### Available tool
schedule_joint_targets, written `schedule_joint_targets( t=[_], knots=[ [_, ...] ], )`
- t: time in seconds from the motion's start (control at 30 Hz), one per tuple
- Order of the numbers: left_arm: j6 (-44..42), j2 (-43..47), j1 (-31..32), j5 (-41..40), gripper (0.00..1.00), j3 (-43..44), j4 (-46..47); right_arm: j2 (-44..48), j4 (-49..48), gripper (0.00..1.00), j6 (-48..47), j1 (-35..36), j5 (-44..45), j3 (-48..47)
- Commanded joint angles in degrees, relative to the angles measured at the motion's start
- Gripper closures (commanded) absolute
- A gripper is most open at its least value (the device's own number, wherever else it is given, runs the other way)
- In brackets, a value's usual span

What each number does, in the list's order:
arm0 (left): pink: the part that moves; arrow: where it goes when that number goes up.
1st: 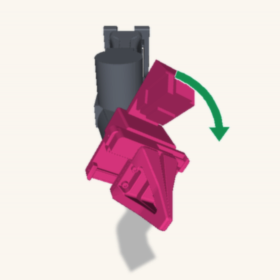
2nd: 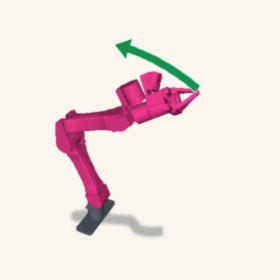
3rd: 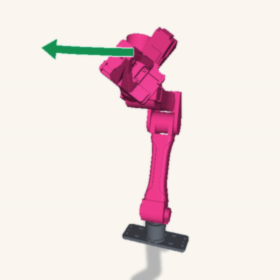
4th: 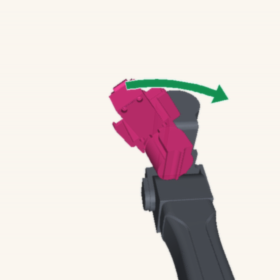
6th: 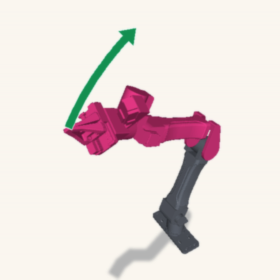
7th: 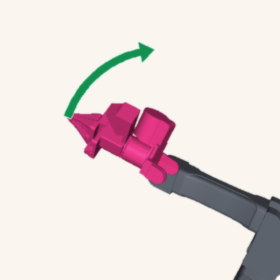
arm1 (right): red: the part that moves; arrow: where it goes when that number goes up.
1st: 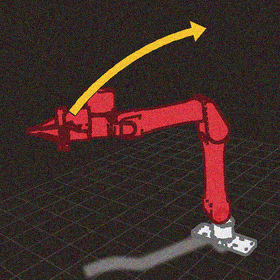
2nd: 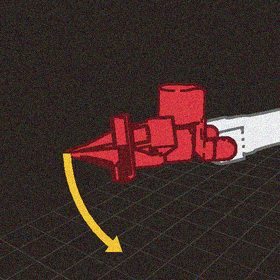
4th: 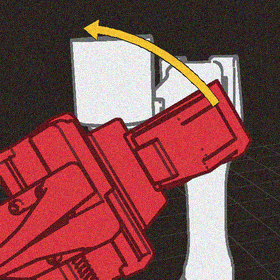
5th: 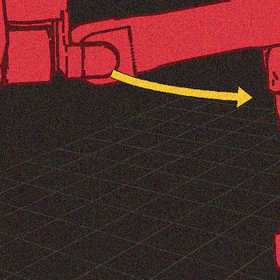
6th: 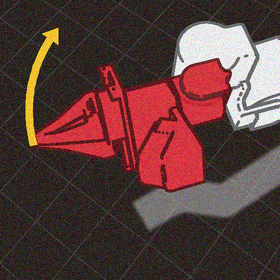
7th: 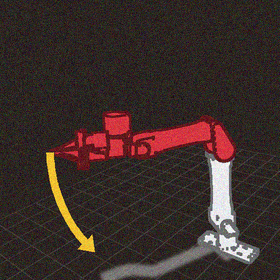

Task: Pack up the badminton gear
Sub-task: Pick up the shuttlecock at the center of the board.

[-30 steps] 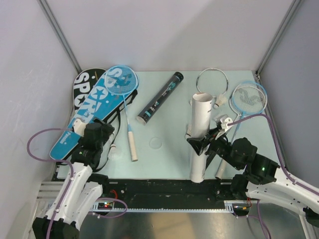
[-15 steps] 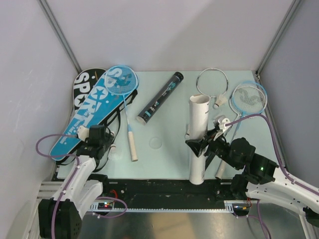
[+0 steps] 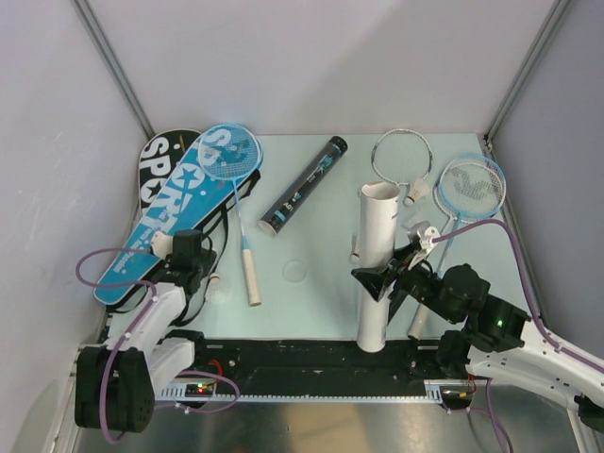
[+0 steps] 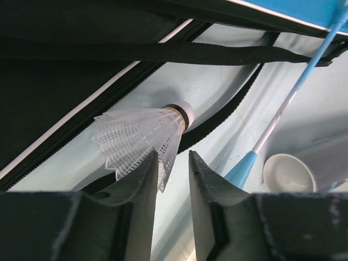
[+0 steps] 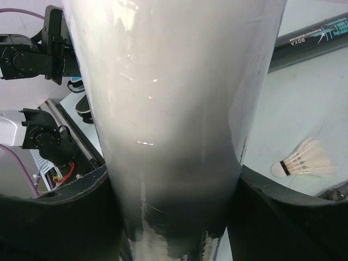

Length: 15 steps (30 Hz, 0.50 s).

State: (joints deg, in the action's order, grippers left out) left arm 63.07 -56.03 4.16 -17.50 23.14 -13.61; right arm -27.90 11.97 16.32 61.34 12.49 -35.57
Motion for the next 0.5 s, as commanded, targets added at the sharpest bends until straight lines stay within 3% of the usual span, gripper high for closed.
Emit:
schedule_joint_targets(
  t=[0.0,0.07,0.13,0.23,0.47],
  knots=[
    [-1.16,3.49,-0.48,-0.97,0.72,-0.35,3.16,0.54,-2.97,0.58,0.08,0.27,-0.44,-0.42],
    [-1.71,5.89,-0.5,-1.03,0.9,-1.09,3.15,0.54,-2.71,0.58,0.37,0.25,-0.27,-0.1],
    [-2.77,8.19,-0.54,-0.14,0.98,-1.3,3.13,0.8,-3.41,0.58,0.53,0.24,-0.23,0.62],
    [-8.03,11.13,-0.53,2.76,1.0,0.15,2.61,0.66,-4.79,0.58,0.33,0.26,-0.26,1.2],
    [-20.84,12.21,-0.54,7.21,1.0,16.53,-12.22,-1.43,-5.92,0.59,-0.75,0.27,-0.57,1.16]
  ],
)
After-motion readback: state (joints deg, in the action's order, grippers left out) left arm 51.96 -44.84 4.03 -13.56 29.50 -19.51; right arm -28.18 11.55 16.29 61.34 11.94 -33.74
